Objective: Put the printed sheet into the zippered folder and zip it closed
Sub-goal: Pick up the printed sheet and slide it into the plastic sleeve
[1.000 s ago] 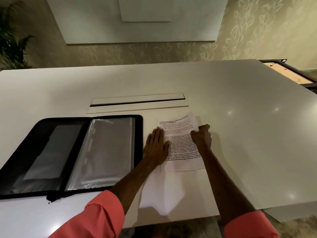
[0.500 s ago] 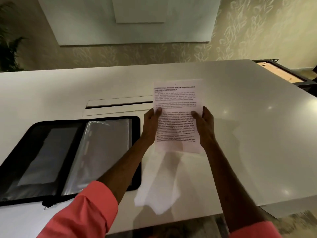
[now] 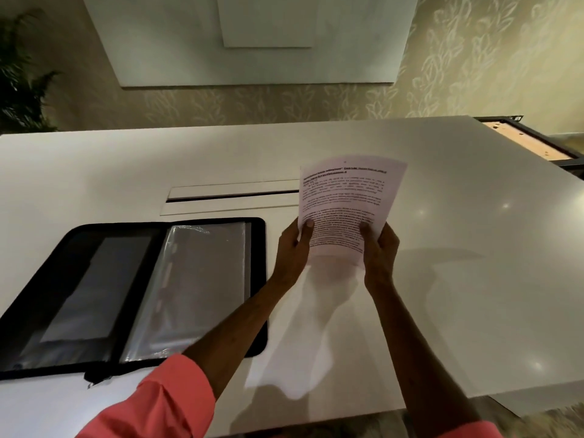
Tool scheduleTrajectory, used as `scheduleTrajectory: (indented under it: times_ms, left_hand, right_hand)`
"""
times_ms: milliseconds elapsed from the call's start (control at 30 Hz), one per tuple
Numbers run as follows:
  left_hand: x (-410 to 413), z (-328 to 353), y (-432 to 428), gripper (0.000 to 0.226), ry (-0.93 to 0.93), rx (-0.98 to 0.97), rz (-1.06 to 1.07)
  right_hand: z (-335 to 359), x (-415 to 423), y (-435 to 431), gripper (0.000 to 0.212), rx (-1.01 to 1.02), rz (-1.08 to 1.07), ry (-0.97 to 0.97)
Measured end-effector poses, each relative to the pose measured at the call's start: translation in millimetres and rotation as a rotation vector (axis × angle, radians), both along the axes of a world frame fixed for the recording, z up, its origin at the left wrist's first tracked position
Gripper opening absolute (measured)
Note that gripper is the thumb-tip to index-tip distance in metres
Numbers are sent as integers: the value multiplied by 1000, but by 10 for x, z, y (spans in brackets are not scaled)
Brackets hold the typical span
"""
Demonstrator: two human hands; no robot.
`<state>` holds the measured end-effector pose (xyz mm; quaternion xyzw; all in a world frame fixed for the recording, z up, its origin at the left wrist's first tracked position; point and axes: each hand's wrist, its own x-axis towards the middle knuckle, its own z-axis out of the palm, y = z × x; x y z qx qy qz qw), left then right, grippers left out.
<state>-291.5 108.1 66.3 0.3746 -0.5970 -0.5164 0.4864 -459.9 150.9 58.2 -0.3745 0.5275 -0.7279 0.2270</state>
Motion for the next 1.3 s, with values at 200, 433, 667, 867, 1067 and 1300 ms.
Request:
scheduleTrajectory:
  times_ms: [200,433,667,867,1067,1300]
  left_hand:
    - [26,22,-107,38,-7,17,-26]
    - [445,234,-406,35,-52,16,68]
    - [1299,264,-779,23,-42,139,72]
    - [1999,336,-1006,22,-45,205,71]
    - [2551,311,-1174,35,-55,233,94]
    - [3009,200,-1323,35,-46,261,127]
  right_hand:
    - [48,17,-77,23,64,-36,58]
    - [288,291,-336,25,126,23,120]
    - [437,770,-720,21,251,257,84]
    - [601,1132,-1112,16,348,429,8]
    - [673,1515,-1521,22,425,565,74]
    - [707,1818,-1811,30,530,755,220]
